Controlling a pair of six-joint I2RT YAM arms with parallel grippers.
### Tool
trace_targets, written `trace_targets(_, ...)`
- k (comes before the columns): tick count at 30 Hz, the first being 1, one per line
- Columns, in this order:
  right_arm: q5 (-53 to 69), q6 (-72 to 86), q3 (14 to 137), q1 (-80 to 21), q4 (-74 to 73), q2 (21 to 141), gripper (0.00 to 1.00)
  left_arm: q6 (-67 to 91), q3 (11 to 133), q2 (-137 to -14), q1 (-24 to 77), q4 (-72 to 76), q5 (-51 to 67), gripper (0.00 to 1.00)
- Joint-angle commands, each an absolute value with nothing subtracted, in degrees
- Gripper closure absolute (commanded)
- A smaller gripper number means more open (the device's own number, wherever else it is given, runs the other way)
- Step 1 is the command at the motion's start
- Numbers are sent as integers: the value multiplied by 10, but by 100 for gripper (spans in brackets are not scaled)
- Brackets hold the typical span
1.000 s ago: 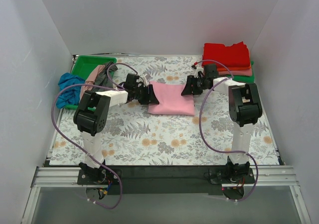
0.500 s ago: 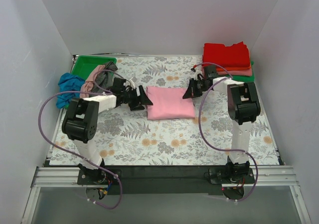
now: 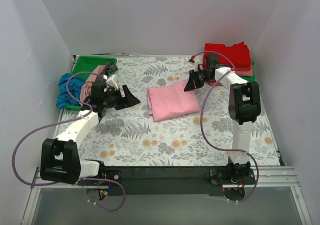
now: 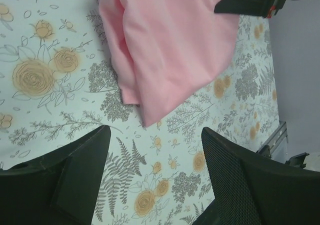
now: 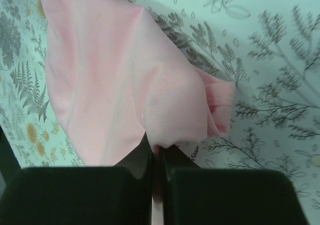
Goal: Fold and stack the t-shirts
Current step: Neatly place the folded tshirt to the corner
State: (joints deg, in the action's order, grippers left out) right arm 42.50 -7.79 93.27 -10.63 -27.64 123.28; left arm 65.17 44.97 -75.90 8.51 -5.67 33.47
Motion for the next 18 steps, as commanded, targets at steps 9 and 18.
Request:
trace_targets(9,283,-170,1119,-116,-360,1235,99,590,388,-664,86,-91,258,28)
trace_targets(18,193,-201,1195,-130,-361,1219,99,588,385,-664,86,-84,262,28)
